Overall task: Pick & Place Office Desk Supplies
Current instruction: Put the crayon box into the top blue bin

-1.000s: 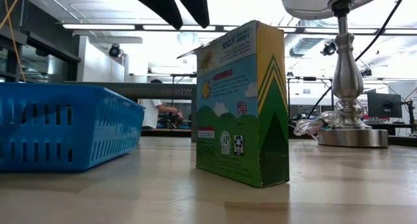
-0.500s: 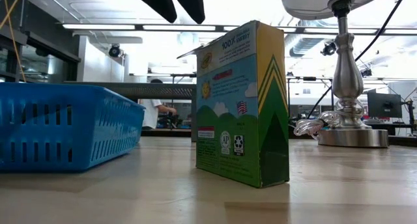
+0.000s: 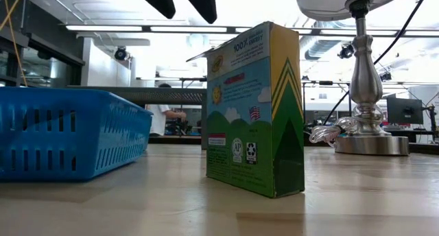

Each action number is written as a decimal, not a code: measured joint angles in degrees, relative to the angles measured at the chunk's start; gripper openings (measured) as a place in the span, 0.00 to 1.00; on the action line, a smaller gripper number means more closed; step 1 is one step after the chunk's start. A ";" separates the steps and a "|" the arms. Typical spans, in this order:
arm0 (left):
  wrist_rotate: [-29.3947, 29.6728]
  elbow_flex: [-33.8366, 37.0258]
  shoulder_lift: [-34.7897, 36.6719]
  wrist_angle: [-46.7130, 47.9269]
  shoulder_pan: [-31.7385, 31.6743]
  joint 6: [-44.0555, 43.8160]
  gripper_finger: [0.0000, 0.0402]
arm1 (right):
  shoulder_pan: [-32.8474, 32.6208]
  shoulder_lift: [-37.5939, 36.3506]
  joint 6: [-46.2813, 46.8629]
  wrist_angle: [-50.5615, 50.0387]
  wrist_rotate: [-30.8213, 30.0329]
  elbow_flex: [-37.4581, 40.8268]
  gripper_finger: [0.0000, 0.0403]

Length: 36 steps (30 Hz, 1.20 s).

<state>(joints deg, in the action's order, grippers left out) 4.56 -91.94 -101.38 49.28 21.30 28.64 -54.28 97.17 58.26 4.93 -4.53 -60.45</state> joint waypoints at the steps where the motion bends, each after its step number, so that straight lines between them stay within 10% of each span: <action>1: 0.00 0.00 0.00 0.00 -0.02 0.34 0.60 | 0.00 0.00 0.00 0.00 0.01 0.00 0.36; 36: -7.01 -0.04 -5.34 -11.42 0.44 1.36 0.65 | 0.02 0.02 0.00 -0.02 0.02 0.02 0.36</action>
<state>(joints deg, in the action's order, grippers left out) -2.45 -91.98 -106.73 37.86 21.74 30.00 -54.26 97.19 58.26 4.91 -4.51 -60.42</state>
